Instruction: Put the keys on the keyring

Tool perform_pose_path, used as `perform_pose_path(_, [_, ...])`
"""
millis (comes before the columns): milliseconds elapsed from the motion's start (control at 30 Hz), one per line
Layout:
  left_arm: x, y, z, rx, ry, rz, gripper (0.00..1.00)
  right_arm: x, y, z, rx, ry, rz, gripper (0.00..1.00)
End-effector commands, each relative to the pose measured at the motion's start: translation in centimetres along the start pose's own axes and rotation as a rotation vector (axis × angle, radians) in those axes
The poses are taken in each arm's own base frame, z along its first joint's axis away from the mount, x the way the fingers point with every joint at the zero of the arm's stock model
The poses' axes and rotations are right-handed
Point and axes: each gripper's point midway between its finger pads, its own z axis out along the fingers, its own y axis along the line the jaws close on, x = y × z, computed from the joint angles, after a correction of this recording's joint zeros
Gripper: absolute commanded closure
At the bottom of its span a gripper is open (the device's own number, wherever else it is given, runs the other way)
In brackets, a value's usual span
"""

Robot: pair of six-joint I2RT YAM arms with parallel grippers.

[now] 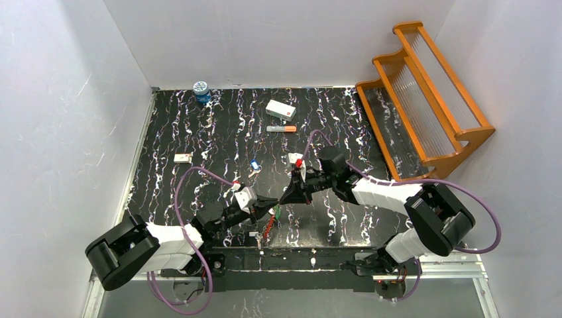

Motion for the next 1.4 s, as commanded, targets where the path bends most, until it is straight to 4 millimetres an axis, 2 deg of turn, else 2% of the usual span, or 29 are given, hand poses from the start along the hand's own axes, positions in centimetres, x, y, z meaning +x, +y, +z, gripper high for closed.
perform_pose_path(0, [-1.9,0.1,0.0,-0.005,-0.074,0.036,1.00,-1.2,-0.2,0.0,0.007,-0.002,-0.046,0.99])
perform_pose_path(100, [-1.9,0.5,0.0,-0.028,-0.074,0.050,0.94,-0.8,-0.7,-0.4,0.050,0.034,-0.054,0.99])
perform_pose_path(167, [-1.8,0.8,0.0,-0.045,-0.071,0.059,0.80,0.1,-1.0,-0.8,0.081,0.087,-0.032,0.99])
perform_pose_path(267, [-1.3,1.0,-0.1,-0.047,-0.047,0.087,0.69,0.9,-1.7,-1.3,0.119,0.168,-0.007,0.99])
perform_pose_path(367, [-0.5,1.1,-0.1,-0.046,-0.010,0.102,0.65,2.2,-2.2,-1.9,0.158,0.269,0.024,0.99])
perform_pose_path(467, [0.0,1.3,0.2,-0.038,0.031,0.133,0.65,3.3,-2.5,-2.4,0.191,0.357,0.038,0.99])
perform_pose_path(600, [1.8,1.4,0.5,-0.013,0.152,0.171,0.65,4.1,-2.7,-2.7,0.211,0.432,0.039,0.99])
perform_pose_path(800, [2.3,1.1,1.1,0.040,0.218,0.204,0.65,4.4,-2.5,-1.6,0.228,0.506,-0.021,0.99])
perform_pose_path(1100, [3.4,-0.5,1.8,0.152,0.254,0.180,0.67,2.9,-1.9,-0.2,0.200,0.447,-0.051,0.99])
perform_pose_path(1367, [4.0,-1.4,2.3,0.211,0.274,0.158,0.78,1.9,-1.4,0.1,0.176,0.402,-0.062,0.99])
